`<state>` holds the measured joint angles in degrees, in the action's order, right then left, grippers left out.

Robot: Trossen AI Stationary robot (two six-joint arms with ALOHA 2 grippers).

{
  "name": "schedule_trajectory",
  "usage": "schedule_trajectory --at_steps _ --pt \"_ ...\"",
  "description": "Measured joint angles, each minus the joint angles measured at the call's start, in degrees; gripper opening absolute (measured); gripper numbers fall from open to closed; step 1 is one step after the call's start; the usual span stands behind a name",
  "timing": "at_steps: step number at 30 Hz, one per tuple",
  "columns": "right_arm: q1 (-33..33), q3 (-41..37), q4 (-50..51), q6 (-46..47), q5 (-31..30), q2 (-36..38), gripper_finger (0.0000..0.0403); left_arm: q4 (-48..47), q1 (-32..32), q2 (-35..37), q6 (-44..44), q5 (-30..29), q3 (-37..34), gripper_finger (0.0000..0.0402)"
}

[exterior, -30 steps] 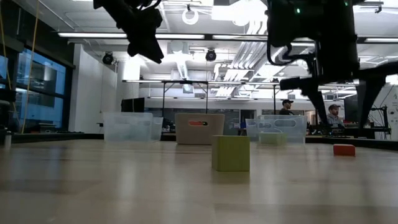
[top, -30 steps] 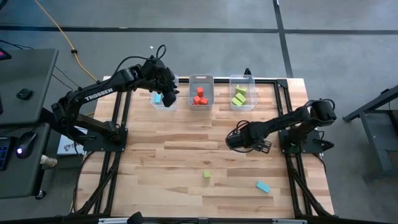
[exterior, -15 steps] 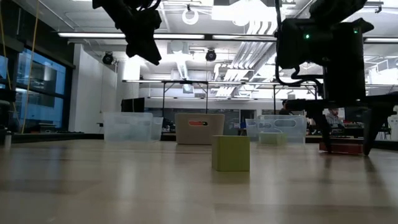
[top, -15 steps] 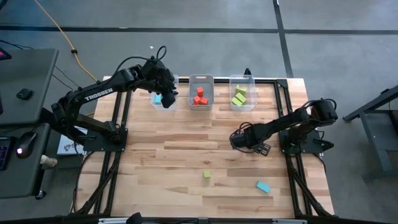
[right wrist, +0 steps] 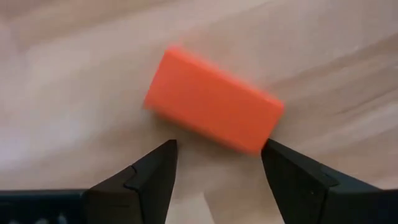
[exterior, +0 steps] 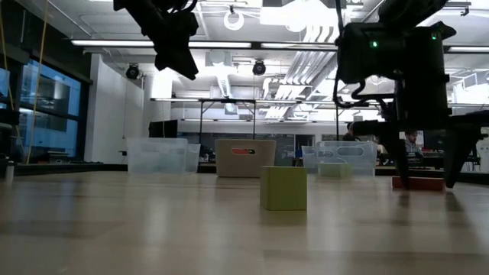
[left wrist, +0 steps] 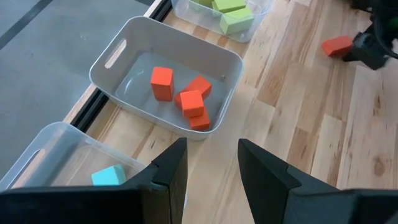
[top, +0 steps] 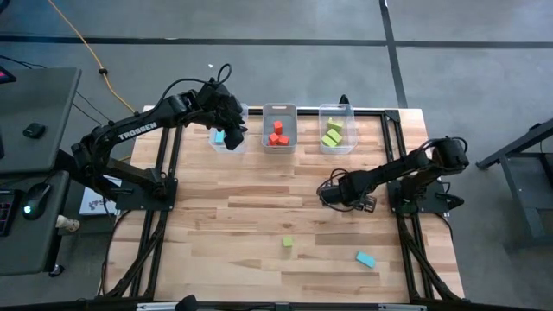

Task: Sort & place blocks by color
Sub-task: Put the small orange rectangular block into the gray bin

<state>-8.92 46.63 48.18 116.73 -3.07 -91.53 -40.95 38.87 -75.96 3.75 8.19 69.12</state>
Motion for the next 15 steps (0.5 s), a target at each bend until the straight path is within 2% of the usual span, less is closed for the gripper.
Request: schedule_trajectory --at_steps 4,9,15 --pt "-0.1 2.1 3.9 -5.0 4.1 0.0 0.0224 0.0 0.0 0.0 0.0 0.0 0.0 0.0117" --pt "0.4 3.9 10.3 -13.3 4.6 0.0 0.0224 0.0 0.0 0.0 -0.1 0.0 0.0 0.0117" --pt "4.1 3.4 8.0 -31.8 4.2 0.0 0.0224 0.1 0.0 0.0 -0.5 0.0 0.0 0.0117"
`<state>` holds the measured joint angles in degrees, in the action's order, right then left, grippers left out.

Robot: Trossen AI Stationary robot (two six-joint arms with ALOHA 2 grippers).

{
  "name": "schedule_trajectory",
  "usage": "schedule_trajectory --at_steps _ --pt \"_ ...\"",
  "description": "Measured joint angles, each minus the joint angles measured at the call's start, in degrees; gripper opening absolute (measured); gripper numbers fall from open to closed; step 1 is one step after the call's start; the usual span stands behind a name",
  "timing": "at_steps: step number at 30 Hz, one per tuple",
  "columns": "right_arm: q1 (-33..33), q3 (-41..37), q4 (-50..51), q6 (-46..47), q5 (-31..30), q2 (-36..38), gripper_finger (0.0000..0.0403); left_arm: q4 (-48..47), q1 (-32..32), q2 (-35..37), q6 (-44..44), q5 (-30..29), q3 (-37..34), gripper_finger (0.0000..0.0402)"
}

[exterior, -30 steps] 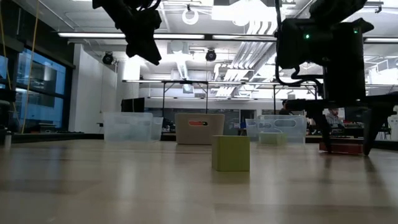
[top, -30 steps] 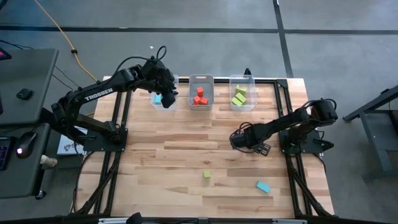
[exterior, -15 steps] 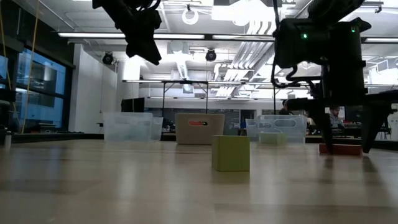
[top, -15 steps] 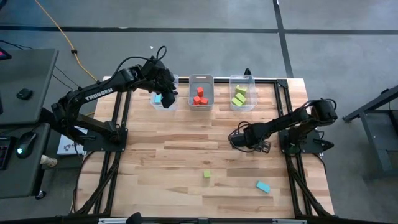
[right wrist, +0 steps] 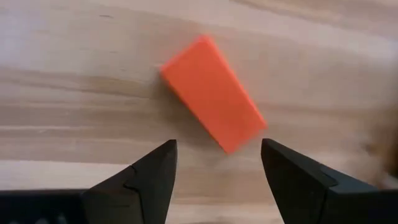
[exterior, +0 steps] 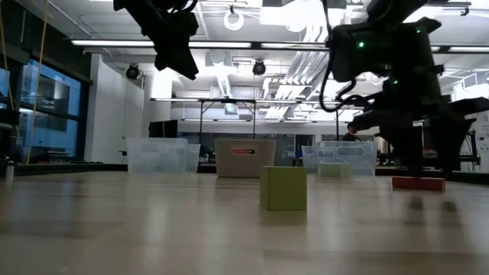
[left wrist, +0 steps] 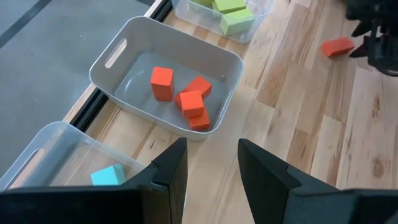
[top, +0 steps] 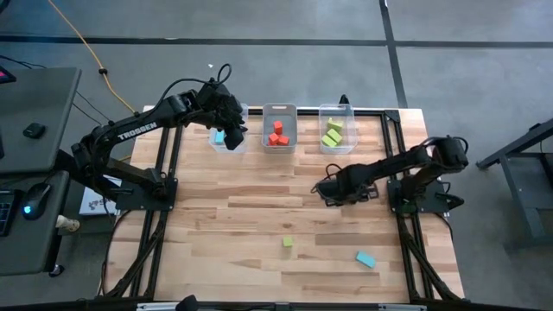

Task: Sort & place blocks by color
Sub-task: Put the small orange rectangular block into the gray bin

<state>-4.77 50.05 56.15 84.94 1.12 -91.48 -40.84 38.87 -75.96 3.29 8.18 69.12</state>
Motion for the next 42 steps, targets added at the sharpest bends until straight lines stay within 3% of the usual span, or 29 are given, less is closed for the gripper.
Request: schedule_trajectory --at_steps 12,17,25,37,42 --pt "6.7 -0.3 -0.2 -21.7 -1.4 0.0 0.0224 -0.1 0.0 0.0 -1.6 0.0 0.0 0.0117" --pt "8.5 -0.3 -0.6 -26.4 -0.4 0.0 0.0224 -0.1 0.0 0.0 -1.6 0.0 0.0 0.0117" --pt "8.8 -0.3 -1.5 -29.9 1.0 0.0 0.0224 -0.1 0.0 0.0 -1.6 0.0 0.0 0.0117" --pt "8.5 -5.4 -8.0 -27.2 2.6 0.2 0.0223 0.3 0.0 0.0 -1.6 0.0 0.0 0.0117" --pt "8.5 -5.4 -8.3 -26.3 3.9 0.1 0.0179 0.4 0.0 0.0 -1.6 0.0 0.0 0.0117"
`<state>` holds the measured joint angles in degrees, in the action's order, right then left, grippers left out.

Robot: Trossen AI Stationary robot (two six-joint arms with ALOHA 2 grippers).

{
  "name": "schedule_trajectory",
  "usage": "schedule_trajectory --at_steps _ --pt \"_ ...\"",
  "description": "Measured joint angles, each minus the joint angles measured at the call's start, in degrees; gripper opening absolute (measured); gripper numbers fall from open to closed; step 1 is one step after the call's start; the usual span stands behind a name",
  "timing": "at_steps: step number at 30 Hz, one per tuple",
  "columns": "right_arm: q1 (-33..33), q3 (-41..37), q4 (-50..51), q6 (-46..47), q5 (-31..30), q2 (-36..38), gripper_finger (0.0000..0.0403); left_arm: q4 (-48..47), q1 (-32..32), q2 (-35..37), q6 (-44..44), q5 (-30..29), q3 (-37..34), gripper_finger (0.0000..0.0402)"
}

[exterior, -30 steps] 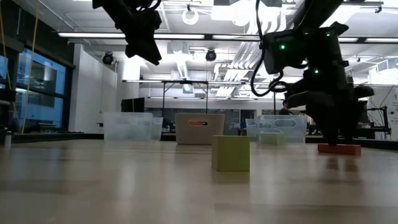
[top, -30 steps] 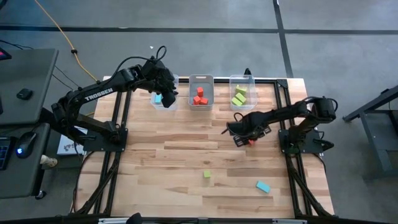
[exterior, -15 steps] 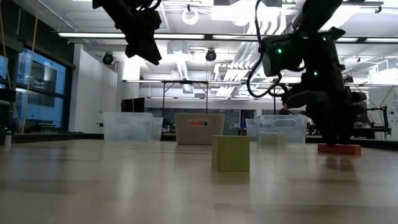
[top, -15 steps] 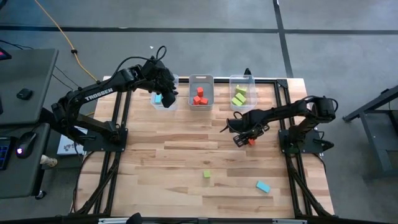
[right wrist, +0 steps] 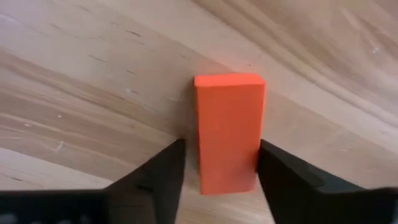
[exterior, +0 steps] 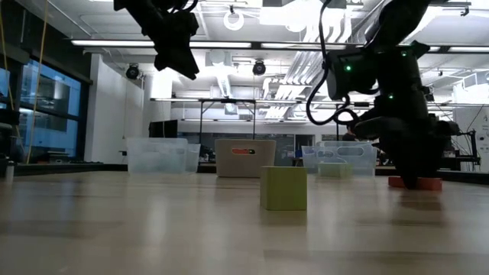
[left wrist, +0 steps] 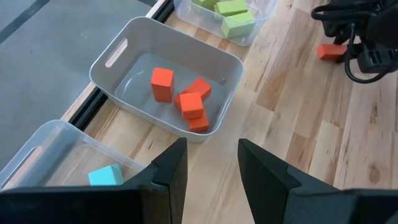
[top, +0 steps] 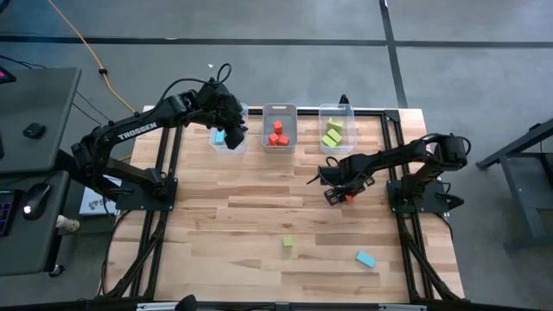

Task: Sort & place blocks by color
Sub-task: Put the small orange rectangular block into the gray bin

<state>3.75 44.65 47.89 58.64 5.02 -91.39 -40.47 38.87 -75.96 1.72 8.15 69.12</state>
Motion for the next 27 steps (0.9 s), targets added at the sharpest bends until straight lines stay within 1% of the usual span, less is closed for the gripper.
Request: schedule_trajectory --at_steps 4,5,11,17,22,27 --pt "0.0 0.0 -0.4 3.0 0.9 0.0 0.0109 0.0 0.0 0.0 0.8 -0.7 0.0 0.0117" --pt "0.0 0.0 -0.9 3.4 1.0 0.0 0.0101 0.0 0.0 0.0 1.4 -0.9 0.0 0.0117" --pt "0.0 1.9 -1.0 5.0 1.1 -0.3 0.0101 0.0 0.0 0.0 1.9 -1.3 0.0 0.0117" --pt "0.0 7.9 -3.9 5.0 -0.7 -0.4 0.0101 -0.1 0.1 0.0 1.9 -1.3 0.0 0.0117" --pt "0.3 13.3 -8.2 5.6 -5.3 -0.3 0.0101 -0.4 0.1 0.0 1.9 -1.4 0.0 0.0117" --pt "2.0 17.6 -12.3 5.3 -10.1 -0.3 0.0101 -0.3 0.1 0.0 1.9 -1.5 0.0 0.0117"
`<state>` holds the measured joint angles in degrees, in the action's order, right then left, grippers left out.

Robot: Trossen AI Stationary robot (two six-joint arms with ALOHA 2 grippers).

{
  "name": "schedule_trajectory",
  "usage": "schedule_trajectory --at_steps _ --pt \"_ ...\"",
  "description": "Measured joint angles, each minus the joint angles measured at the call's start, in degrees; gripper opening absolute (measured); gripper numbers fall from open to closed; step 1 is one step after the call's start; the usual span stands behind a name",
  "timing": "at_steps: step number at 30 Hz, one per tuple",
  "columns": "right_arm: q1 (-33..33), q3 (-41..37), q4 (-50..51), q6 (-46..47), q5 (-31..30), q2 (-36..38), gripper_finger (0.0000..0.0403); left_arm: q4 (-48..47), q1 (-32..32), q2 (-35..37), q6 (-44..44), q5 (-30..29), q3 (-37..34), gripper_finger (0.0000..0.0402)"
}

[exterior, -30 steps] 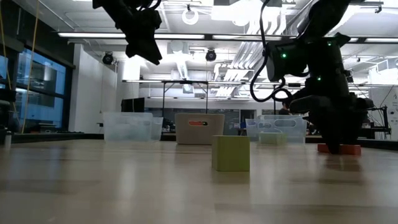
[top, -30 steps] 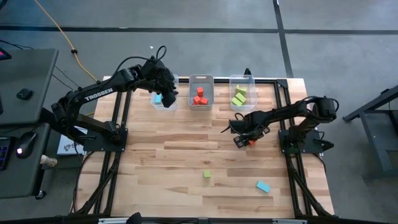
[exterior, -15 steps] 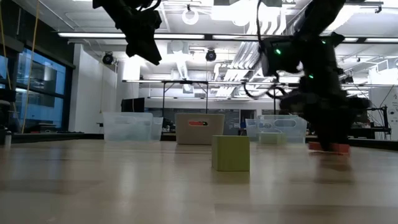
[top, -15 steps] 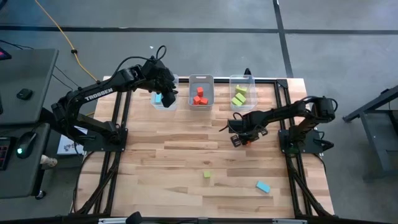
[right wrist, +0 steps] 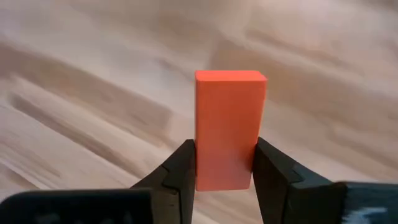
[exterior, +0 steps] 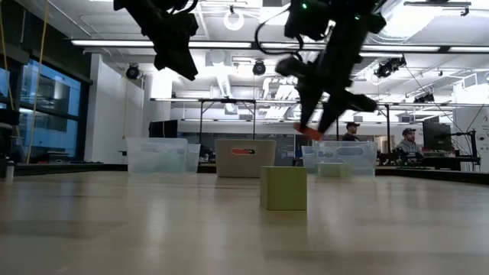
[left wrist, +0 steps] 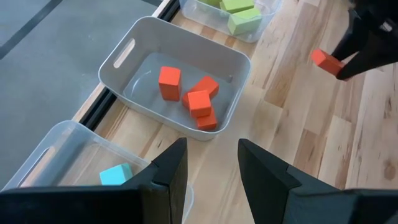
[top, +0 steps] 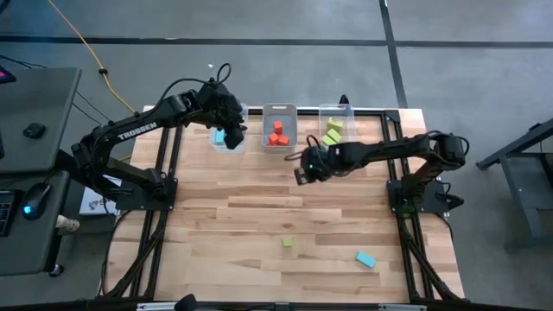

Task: Sort & place blocks by color
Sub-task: Put the small orange rectangular block into the gray bin

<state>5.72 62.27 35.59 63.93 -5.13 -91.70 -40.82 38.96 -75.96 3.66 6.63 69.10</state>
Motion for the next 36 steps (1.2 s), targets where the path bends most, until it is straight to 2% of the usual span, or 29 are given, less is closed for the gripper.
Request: schedule_trajectory --at_steps 7,16,21,25,31,36 --pt "4.6 3.3 -7.1 -6.9 -3.9 0.1 0.0101 0.0 0.0 0.0 0.0 0.0 0.0 0.0117" --pt "12.4 3.7 -24.6 -19.3 -4.0 0.1 0.0101 -0.1 0.0 0.0 -2.6 0.0 0.0 0.0117" --pt "15.8 3.7 -35.3 -29.0 -4.0 0.1 0.0101 -0.1 0.0 0.0 -4.9 0.0 0.0 0.0117" --pt "18.2 3.8 -42.2 -35.9 -2.0 0.2 0.0101 0.0 0.0 0.0 -6.2 0.0 0.0 0.0117" --pt "21.0 3.8 -44.0 -43.2 2.3 0.2 0.0101 0.0 0.0 0.0 -6.6 0.0 0.0 0.0117" --pt "21.7 3.8 -44.0 -49.1 2.9 0.2 0.0101 0.1 0.0 0.0 -6.7 0.0 0.0 0.0117"
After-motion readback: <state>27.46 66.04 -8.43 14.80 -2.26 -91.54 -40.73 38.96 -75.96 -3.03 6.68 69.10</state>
